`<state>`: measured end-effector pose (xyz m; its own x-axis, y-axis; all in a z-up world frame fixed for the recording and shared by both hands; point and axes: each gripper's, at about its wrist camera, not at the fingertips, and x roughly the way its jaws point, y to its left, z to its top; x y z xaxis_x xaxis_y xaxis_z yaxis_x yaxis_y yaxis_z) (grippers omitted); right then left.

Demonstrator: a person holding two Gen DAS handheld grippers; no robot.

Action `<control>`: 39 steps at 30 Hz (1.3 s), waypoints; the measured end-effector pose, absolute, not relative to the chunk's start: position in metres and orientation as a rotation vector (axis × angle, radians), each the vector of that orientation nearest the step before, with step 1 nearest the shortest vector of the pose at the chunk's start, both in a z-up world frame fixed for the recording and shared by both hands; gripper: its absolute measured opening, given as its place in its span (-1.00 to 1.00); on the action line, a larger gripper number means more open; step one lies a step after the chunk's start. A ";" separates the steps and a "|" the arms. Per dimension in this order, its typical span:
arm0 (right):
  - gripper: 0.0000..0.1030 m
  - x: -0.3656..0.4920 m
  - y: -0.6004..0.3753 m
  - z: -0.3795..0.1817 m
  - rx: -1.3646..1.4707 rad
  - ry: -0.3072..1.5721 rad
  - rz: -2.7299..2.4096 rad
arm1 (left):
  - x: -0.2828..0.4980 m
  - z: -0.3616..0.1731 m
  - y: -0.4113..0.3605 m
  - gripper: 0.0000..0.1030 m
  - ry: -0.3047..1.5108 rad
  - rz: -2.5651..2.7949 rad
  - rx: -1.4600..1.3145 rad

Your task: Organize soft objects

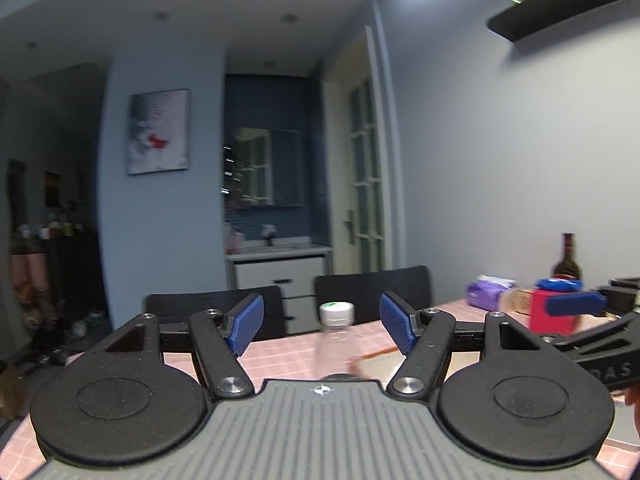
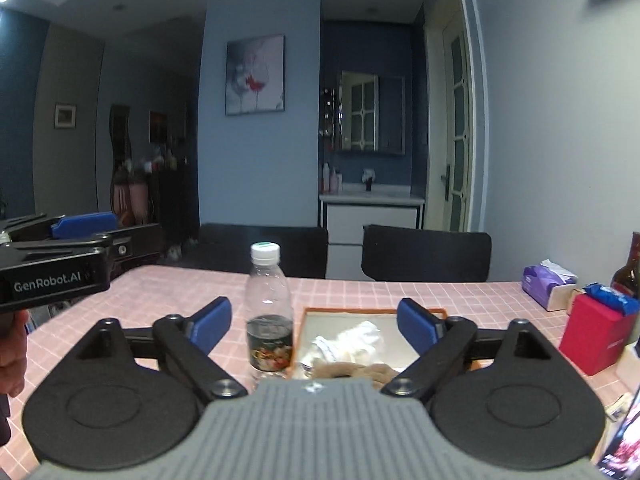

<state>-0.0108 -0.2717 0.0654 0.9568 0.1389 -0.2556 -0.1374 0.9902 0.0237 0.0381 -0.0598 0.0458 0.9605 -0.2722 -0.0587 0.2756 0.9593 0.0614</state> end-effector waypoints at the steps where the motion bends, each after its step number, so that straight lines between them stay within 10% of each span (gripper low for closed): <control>1: 0.79 -0.012 -0.268 0.062 0.011 0.247 0.141 | 0.037 0.043 -0.057 0.63 0.039 -0.255 0.061; 18: 0.95 -0.023 -0.245 -0.021 0.048 0.204 0.018 | 0.041 -0.059 -0.041 0.84 0.186 -0.075 0.172; 39: 0.95 -0.024 -0.243 -0.045 0.018 0.289 0.006 | 0.031 -0.063 -0.035 0.84 0.271 -0.074 0.132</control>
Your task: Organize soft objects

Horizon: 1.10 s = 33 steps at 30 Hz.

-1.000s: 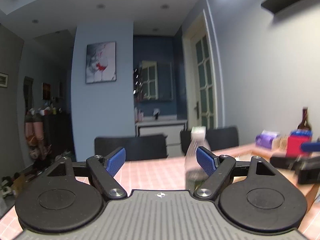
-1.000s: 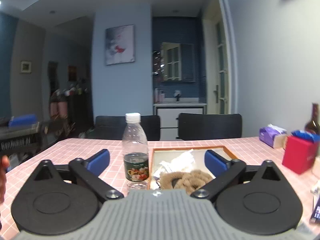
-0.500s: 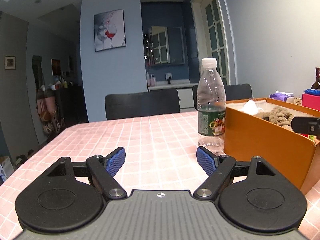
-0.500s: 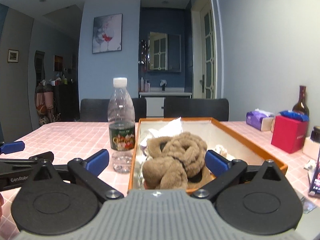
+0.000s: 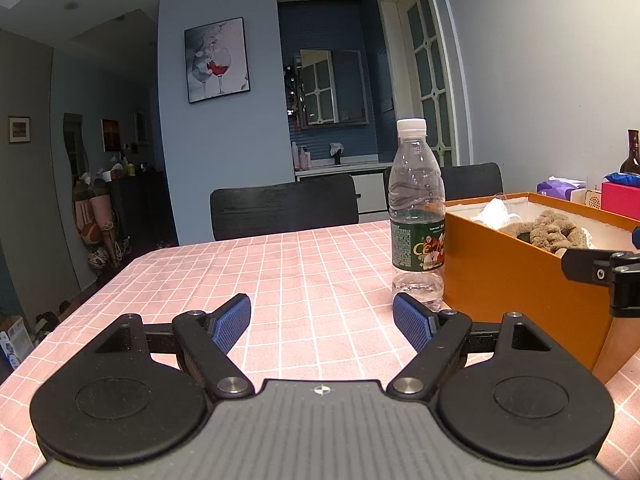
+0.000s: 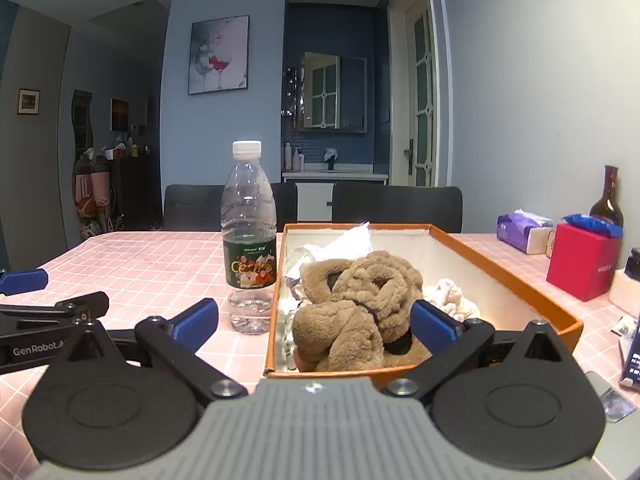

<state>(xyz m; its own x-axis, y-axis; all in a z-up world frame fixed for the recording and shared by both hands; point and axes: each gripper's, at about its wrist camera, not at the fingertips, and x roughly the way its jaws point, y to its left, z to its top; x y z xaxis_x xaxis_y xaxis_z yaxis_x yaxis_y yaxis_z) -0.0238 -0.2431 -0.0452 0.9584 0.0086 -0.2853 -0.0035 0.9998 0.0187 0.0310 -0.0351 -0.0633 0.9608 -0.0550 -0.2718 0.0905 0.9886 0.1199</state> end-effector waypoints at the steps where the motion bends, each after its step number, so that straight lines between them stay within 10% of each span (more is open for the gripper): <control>1: 0.95 -0.023 -0.243 -0.045 0.022 0.295 0.007 | 0.030 -0.063 -0.035 0.84 0.271 -0.074 0.132; 33: 0.95 -0.018 -0.236 -0.051 -0.006 0.332 -0.004 | 0.034 -0.062 -0.032 0.84 0.274 -0.059 0.125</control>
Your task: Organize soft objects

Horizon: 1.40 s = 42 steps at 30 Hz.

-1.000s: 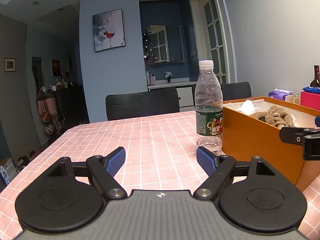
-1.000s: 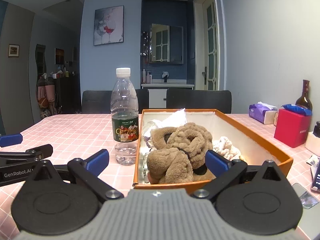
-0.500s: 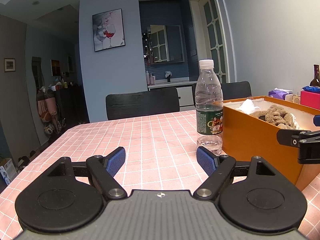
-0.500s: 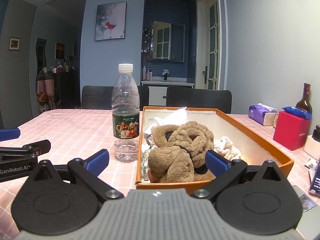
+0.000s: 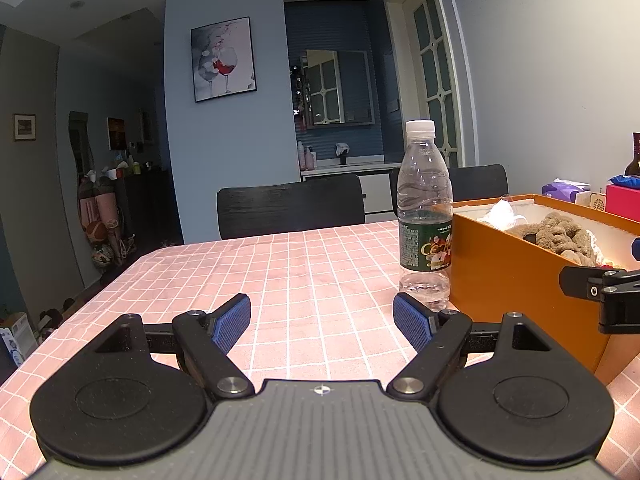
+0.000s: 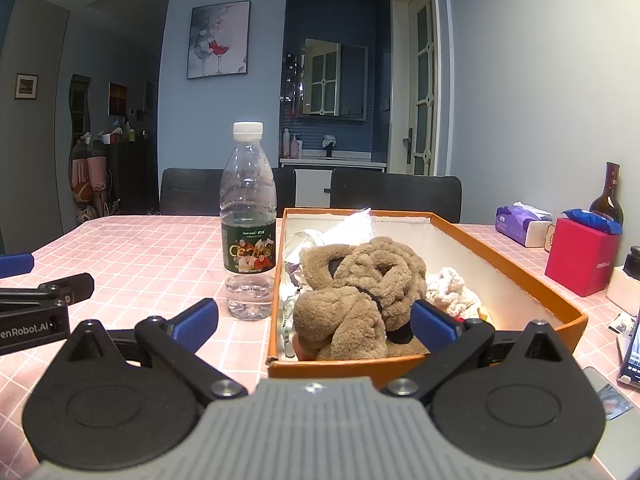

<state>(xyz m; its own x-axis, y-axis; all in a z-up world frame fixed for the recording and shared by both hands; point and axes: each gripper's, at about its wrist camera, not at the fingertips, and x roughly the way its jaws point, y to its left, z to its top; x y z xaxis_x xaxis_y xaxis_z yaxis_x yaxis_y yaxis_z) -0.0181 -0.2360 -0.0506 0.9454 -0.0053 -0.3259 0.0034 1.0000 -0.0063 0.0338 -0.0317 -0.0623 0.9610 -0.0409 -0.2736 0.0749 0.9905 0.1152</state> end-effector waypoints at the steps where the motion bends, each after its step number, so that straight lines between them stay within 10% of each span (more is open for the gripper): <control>1: 0.95 -0.018 -0.236 -0.051 -0.005 0.333 -0.006 | 0.034 -0.062 -0.032 0.84 0.274 -0.059 0.125; 42: 0.95 -0.017 -0.235 -0.054 -0.016 0.338 -0.019 | 0.034 -0.063 -0.036 0.84 0.285 -0.066 0.117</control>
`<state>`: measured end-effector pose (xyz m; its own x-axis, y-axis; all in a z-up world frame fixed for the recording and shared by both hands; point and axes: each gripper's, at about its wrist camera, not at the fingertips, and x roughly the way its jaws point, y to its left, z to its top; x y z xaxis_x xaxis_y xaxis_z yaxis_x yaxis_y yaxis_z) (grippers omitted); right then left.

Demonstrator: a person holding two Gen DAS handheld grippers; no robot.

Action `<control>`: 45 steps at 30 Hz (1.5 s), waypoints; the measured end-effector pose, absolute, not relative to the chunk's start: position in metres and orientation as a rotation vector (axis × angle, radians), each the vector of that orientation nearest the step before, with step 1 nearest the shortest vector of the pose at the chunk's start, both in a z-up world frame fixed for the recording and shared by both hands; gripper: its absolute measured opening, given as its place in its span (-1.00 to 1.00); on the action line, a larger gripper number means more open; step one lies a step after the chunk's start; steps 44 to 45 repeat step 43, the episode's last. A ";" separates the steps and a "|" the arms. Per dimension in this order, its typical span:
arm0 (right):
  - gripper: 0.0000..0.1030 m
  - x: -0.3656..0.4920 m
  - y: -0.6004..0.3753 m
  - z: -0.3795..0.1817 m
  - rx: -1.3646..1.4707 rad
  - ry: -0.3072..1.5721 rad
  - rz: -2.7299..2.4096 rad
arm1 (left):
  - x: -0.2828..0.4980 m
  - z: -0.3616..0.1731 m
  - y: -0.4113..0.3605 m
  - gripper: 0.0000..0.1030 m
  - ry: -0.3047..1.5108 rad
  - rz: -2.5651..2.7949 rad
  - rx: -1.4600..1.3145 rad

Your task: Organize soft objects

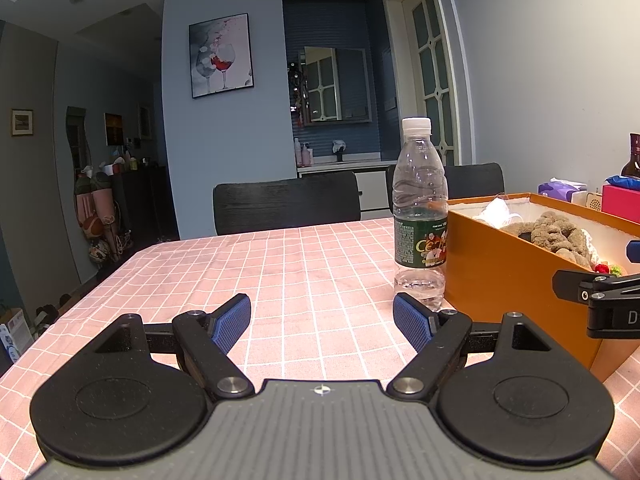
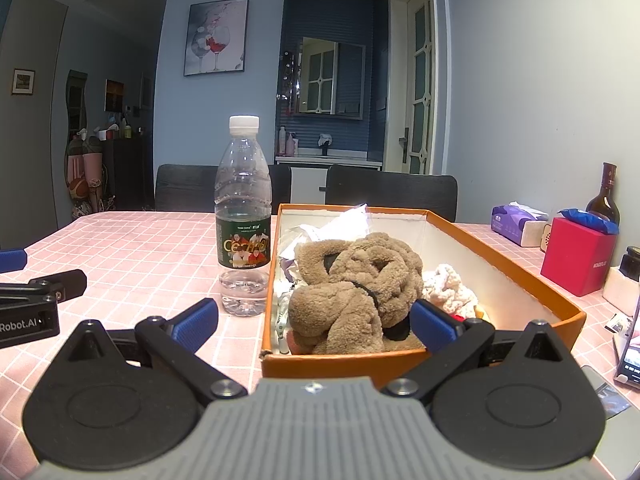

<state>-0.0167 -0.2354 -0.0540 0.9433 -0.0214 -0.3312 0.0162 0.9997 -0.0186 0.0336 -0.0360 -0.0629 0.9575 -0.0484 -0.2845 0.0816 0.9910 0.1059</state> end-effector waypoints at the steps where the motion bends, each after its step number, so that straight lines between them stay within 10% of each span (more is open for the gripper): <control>1: 0.95 -0.017 -0.235 -0.054 -0.017 0.338 -0.019 | 0.034 -0.063 -0.036 0.84 0.286 -0.065 0.117; 45: 0.95 -0.018 -0.237 -0.051 -0.018 0.323 -0.022 | 0.031 -0.061 -0.036 0.84 0.293 -0.067 0.114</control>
